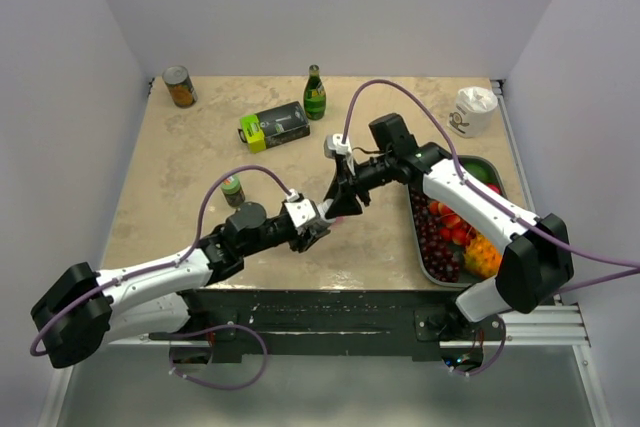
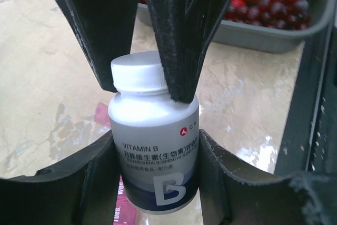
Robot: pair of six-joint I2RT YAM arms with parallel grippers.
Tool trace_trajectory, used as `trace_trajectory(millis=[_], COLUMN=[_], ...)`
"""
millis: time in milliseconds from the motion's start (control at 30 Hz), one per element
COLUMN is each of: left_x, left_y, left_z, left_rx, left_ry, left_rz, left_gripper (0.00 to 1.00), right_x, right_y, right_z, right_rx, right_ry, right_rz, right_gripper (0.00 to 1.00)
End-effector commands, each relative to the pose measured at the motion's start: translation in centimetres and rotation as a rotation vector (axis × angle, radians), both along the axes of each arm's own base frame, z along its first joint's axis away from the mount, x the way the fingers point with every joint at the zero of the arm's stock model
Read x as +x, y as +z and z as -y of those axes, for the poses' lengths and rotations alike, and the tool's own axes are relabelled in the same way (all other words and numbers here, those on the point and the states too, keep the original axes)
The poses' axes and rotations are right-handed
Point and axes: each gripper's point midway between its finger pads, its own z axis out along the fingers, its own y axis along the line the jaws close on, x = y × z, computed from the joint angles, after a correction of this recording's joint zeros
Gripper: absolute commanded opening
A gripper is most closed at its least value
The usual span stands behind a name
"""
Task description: Sort the pills into containers
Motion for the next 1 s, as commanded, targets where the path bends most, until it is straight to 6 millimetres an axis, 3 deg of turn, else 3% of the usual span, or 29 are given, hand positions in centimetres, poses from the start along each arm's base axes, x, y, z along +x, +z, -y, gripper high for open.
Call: trace_trajectory(millis=[0, 33, 100, 167, 200, 233, 267, 333, 367, 467, 500, 533, 567, 700, 967], left_x=[-5.1, -5.7, -6.6, -6.7, -6.5, -6.4, -5.9, -5.0, -4.4, -3.2, -2.9, -2.6, -2.2, -1.3, -0.5], left_y=[2.0, 1.5, 1.2, 0.6, 0.5, 0.3, 0.2, 0.5, 0.5, 1.3, 1.3, 1.7, 2.0, 2.8, 2.8], left_z=[1.9, 1.6, 1.4, 1.2, 1.1, 1.0, 0.9, 0.9, 0.7, 0.4, 0.1, 0.1, 0.0, 0.0, 0.1], left_rx=[0.008, 0.045, 0.075, 0.114, 0.124, 0.13, 0.132, 0.116, 0.109, 0.067, 0.06, 0.041, 0.033, 0.002, -0.008], left_ry=[-0.34, -0.368, -0.425, -0.432, -0.422, -0.411, -0.379, -0.325, -0.277, -0.185, -0.158, -0.139, -0.114, -0.067, -0.023], left_rz=[0.068, 0.04, 0.038, 0.021, 0.018, 0.013, 0.011, 0.019, 0.008, 0.02, 0.021, 0.028, 0.038, 0.059, 0.048], left_gripper=[0.0, 0.0, 0.0, 0.0, 0.0, 0.0, 0.0, 0.0, 0.0, 0.0, 0.0, 0.0, 0.0, 0.0, 0.0], right_x=[-3.4, -3.2, -4.4, -3.7, -2.2, -2.3, -1.9, -0.9, -0.8, -1.1, -0.3, -0.5, 0.0, 0.6, 0.2], right_y=[1.2, 1.5, 0.5, -0.1, 0.5, 0.2, 0.2, 1.0, 1.4, 3.5, 5.3, 4.8, 5.5, 3.9, 2.2], right_z=[1.6, 1.7, 3.2, 3.6, 2.7, 2.7, 2.6, 2.2, 2.1, 2.2, 2.3, 2.5, 2.4, 2.5, 1.9], right_rx=[0.011, 0.047, -0.014, -0.092, -0.082, -0.1, -0.113, -0.136, -0.132, -0.046, 0.024, 0.019, 0.052, 0.038, 0.007], right_ry=[0.217, 0.351, 0.452, 0.449, 0.411, 0.374, 0.345, 0.231, 0.204, 0.087, 0.035, -0.044, -0.079, -0.289, -0.373], right_rz=[0.117, 0.325, 0.392, 0.521, 0.618, 0.591, 0.575, 0.496, 0.471, 0.303, 0.312, 0.179, 0.172, -0.043, -0.228], right_gripper=[0.03, 0.04, 0.04, 0.15, 0.2, 0.26, 0.47, 0.66, 0.82, 0.98, 0.99, 0.99, 0.99, 0.99, 0.95])
